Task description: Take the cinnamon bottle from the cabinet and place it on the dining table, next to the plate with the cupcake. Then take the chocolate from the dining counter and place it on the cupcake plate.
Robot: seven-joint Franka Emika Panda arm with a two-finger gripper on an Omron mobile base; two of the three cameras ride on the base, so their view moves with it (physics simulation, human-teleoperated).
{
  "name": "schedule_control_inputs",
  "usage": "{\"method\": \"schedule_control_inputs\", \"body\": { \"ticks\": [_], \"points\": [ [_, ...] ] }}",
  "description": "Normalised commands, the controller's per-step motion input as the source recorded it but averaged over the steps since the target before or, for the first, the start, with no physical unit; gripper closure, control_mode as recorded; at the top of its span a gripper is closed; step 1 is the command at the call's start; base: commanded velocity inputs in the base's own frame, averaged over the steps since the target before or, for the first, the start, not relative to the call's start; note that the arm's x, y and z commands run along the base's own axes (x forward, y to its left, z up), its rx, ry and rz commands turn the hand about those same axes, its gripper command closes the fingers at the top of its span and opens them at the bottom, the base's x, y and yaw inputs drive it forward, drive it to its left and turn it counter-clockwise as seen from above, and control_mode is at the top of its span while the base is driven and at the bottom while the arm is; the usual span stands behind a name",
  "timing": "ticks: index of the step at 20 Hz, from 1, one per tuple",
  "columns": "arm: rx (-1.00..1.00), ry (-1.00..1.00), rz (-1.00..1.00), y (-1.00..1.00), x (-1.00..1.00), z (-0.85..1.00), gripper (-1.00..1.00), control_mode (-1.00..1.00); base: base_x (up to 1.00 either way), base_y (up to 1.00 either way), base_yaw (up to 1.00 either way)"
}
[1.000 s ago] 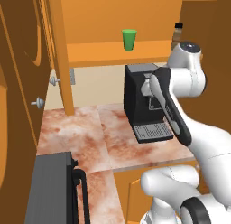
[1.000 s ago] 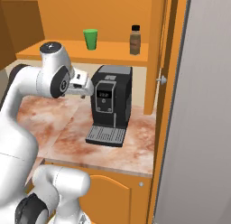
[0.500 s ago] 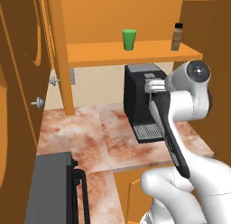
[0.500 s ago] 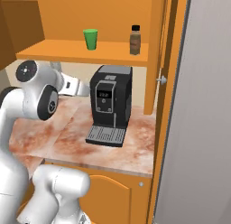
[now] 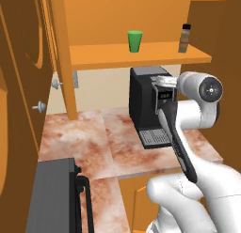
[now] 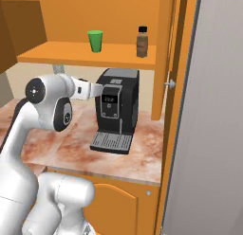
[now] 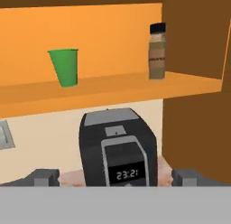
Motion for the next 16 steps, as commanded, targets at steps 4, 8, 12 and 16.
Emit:
{"method": "schedule_control_inputs", "body": {
  "ticks": [4, 8, 12, 16],
  "points": [
    [0.00, -0.06, 0.00, -0.30, 0.29, 0.47, -1.00, -1.00, 0.00, 0.00, 0.00],
    [0.00, 0.05, 0.00, -0.15, 0.23, 0.60, -1.00, -1.00, 0.00, 0.00, 0.00],
    [0.00, 0.21, 0.00, -0.16, 0.09, 0.61, -1.00, -1.00, 0.00, 0.00, 0.00],
    [-0.02, 0.33, 0.00, -0.34, 0.26, 0.29, -1.00, -1.00, 0.00, 0.00, 0.00]
  ]
}}
